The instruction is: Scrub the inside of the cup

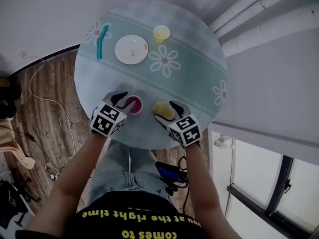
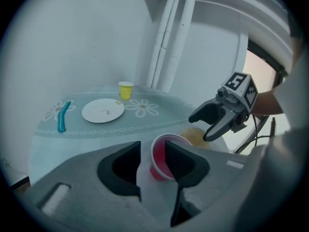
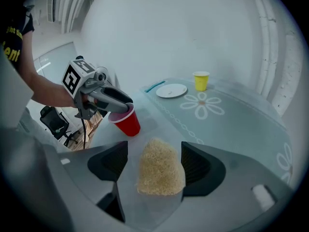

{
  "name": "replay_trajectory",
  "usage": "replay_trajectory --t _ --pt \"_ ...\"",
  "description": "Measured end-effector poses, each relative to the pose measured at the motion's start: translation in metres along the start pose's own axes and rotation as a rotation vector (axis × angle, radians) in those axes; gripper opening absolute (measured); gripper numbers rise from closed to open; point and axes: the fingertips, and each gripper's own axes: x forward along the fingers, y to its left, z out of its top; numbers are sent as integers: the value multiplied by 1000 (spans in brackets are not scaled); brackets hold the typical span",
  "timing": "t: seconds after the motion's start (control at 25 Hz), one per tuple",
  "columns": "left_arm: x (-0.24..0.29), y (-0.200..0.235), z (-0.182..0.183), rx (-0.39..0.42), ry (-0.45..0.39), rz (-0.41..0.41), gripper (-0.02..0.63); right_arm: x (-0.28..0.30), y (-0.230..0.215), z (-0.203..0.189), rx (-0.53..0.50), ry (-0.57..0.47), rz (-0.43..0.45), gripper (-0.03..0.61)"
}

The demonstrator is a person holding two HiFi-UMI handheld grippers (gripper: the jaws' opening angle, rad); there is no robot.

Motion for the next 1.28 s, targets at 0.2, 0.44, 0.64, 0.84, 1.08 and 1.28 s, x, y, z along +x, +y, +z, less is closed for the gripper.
replay_trajectory --t 0.2,0.44,0.64,0.84,1.08,1.28 --pt "1 -1 0 55 19 -2 152 2 -1 0 -2 7 0 341" --pt "2 0 0 93 37 -7 147 2 0 3 6 -1 -3 341" --pt "3 6 -2 113 62 -7 107 4 -4 3 16 -2 -22 341" --pt "5 8 0 162 94 -33 75 5 -10 2 54 0 -31 314" --pt "7 7 1 209 128 -67 41 8 -9 -1 59 24 -30 295" --pt "6 7 1 191 127 -68 38 9 -9 -1 55 29 -33 290"
